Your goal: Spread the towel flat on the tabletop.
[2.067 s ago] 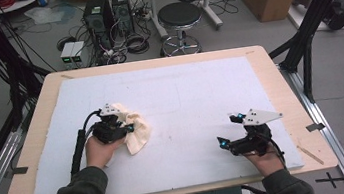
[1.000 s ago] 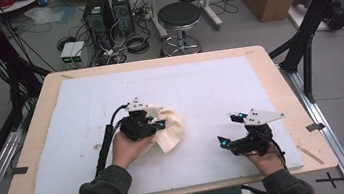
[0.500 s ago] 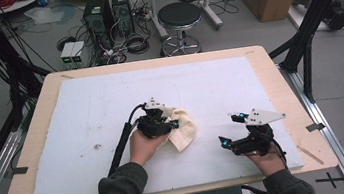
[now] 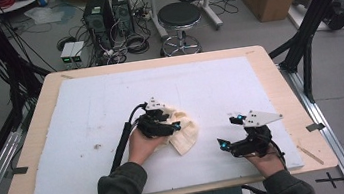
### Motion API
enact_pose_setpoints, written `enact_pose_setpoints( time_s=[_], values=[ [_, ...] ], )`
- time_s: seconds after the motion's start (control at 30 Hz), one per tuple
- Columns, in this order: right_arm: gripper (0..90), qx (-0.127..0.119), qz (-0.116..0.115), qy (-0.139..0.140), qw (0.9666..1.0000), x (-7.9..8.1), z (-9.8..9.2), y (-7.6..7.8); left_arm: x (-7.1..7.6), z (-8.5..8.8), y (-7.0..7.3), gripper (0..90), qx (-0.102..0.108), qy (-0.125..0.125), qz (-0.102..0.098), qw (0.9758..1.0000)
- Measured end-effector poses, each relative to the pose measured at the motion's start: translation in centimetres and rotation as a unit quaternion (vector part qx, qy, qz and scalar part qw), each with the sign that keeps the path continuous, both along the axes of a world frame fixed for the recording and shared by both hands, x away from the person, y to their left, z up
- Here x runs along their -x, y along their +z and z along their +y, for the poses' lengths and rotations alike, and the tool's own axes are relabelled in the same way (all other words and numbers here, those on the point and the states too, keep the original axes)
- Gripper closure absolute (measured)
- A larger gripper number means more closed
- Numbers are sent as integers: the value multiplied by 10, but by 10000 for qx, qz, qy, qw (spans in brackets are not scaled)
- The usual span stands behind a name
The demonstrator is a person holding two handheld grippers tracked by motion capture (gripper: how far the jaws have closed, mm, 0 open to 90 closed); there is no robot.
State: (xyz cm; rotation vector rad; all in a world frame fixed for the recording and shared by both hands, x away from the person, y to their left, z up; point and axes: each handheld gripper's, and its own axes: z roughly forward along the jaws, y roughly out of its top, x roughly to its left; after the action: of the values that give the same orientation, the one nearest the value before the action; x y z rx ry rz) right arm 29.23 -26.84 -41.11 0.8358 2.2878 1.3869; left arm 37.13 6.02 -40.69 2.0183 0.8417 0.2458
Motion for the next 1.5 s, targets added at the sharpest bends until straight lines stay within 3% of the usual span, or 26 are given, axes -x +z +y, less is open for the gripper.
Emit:
enact_pose_setpoints(
  time_s=[0.23, 0.47, 0.53, 0.63, 0.77, 0.93, 1.03, 1.27, 1.3, 1.5],
  values=[
    [101, 39, -7, 27, 10000, 0, 3, 0, 14, 29, 18, 390, 27, -28, -274, 9996],
    [101, 37, 11, 47, 10000, -1, 5, 0, 35, 58, 25, 375, 38, -58, -443, 9990],
    [101, 31, 35, 27, 10000, -1, 6, 0, 41, 66, 24, 376, 102, -42, -469, 9988],
    [101, 43, 17, 87, 10000, 0, 9, 2, 49, 77, 21, 375, 16, -48, -498, 9987],
    [101, 70, -5, 129, 9999, -1, 13, 4, 61, 92, 15, 379, 193, 24, -514, 9985],
    [107, 51, 23, 243, 9997, -5, 22, 10, 74, 104, 4, 392, 82, -21, -496, 9987],
    [151, 75, 32, 384, 9992, -8, 30, 12, 78, 107, 0, 408, 138, -62, -510, 9986],
    [228, 70, 16, 704, 9975, -15, 59, 16, 80, 115, -8, 442, -21, -208, -489, 9986],
    [242, 111, 27, 777, 9969, -16, 63, 15, 81, 115, -9, 446, 45, -197, -481, 9986],
    [379, 238, 89, 1137, 9932, -19, 84, 7, 79, 113, -14, 492, -202, -370, -526, 9977]
  ],
)
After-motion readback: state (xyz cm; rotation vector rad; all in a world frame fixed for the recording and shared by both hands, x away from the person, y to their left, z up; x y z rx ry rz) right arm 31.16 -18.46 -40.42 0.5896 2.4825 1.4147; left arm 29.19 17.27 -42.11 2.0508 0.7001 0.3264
